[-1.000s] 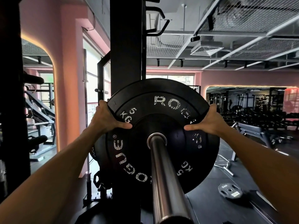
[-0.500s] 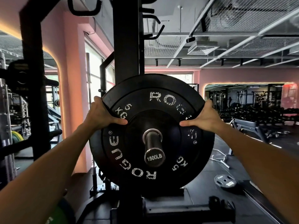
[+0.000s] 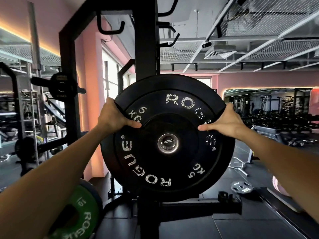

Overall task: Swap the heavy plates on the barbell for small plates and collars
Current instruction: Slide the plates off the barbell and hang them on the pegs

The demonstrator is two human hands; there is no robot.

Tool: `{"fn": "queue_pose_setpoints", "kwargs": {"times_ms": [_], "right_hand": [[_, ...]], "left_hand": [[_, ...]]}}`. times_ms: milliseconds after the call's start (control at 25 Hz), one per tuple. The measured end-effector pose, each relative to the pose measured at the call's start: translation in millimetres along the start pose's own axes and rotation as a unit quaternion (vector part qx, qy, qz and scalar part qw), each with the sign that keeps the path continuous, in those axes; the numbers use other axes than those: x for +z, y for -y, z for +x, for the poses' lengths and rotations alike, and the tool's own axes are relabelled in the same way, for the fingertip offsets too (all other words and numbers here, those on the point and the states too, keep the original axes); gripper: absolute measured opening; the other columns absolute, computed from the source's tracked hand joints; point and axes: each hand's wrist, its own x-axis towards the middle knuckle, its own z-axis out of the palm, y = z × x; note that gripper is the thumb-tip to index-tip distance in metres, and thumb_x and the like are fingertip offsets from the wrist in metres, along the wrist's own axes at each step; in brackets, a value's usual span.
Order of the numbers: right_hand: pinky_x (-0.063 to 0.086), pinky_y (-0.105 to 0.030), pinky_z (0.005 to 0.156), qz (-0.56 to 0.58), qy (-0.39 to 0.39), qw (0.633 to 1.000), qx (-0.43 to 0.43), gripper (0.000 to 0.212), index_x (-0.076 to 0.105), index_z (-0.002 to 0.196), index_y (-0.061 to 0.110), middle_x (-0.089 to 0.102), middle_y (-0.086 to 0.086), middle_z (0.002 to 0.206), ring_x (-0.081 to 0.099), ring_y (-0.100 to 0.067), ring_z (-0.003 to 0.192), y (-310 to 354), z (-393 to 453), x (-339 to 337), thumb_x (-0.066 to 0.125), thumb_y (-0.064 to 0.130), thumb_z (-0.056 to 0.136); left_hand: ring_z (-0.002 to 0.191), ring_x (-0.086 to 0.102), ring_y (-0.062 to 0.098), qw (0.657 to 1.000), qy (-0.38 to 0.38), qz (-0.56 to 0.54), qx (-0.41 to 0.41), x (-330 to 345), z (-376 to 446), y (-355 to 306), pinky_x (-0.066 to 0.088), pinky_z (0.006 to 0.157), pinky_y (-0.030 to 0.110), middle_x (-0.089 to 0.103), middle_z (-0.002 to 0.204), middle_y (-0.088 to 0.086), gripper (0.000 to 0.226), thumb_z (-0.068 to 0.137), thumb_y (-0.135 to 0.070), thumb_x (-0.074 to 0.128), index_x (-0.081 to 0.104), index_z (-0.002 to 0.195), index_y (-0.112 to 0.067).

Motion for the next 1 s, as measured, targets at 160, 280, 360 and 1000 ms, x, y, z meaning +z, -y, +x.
{"fn": "queue_pose_setpoints", "kwargs": {"times_ms": [160, 280, 360, 1000], "right_hand": [[0.041, -0.034, 0.089, 0.000, -0.006, 1.000, -0.021, 0.110, 0.032, 0.125, 0.011, 0.051, -0.006, 0.127, 0.050, -0.028, 0.120, 34.9, -25.9, -15.2, 0.094, 0.048, 0.042], [0.040, -0.034, 0.089, 0.014, 0.006, 0.999, -0.034, 0.110, 0.031, 0.126, 0.011, 0.051, -0.007, 0.127, 0.049, -0.028, 0.119, 73.1, -41.2, -16.4, 0.094, 0.049, 0.044], [0.040, -0.033, 0.089, 0.021, 0.020, 0.999, -0.043, 0.115, 0.029, 0.129, 0.011, 0.052, -0.007, 0.129, 0.049, -0.028, 0.121, 100.2, -51.5, -8.6, 0.093, 0.051, 0.043], [0.042, -0.035, 0.092, 0.038, 0.068, 0.996, -0.048, 0.116, 0.029, 0.128, 0.012, 0.052, -0.006, 0.129, 0.050, -0.029, 0.121, 337.2, -152.3, 189.2, 0.093, 0.054, 0.040]], "left_hand": [[0.100, 0.051, 0.014, 1.000, -0.017, -0.003, -0.005, -48.2, -19.6, -18.4, 0.045, 0.083, 0.030, 0.054, 0.110, -0.003, 0.115, 0.030, -0.034, 0.100, 0.039, 0.124, -0.006], [0.111, 0.055, 0.021, 0.999, -0.034, 0.011, -0.017, -99.2, -28.1, -23.1, 0.048, 0.094, 0.036, 0.058, 0.120, 0.001, 0.125, 0.020, -0.046, 0.098, 0.039, 0.123, -0.009], [0.112, 0.057, 0.020, 0.998, -0.051, 0.023, -0.025, -134.8, -35.6, -16.7, 0.049, 0.094, 0.037, 0.061, 0.119, 0.000, 0.128, 0.016, -0.051, 0.097, 0.043, 0.124, -0.011], [0.097, 0.055, 0.013, 0.997, -0.047, 0.054, -0.037, -398.1, -14.2, 172.6, 0.045, 0.075, 0.028, 0.060, 0.104, -0.006, 0.107, 0.023, -0.048, 0.097, 0.045, 0.111, -0.014]]}}
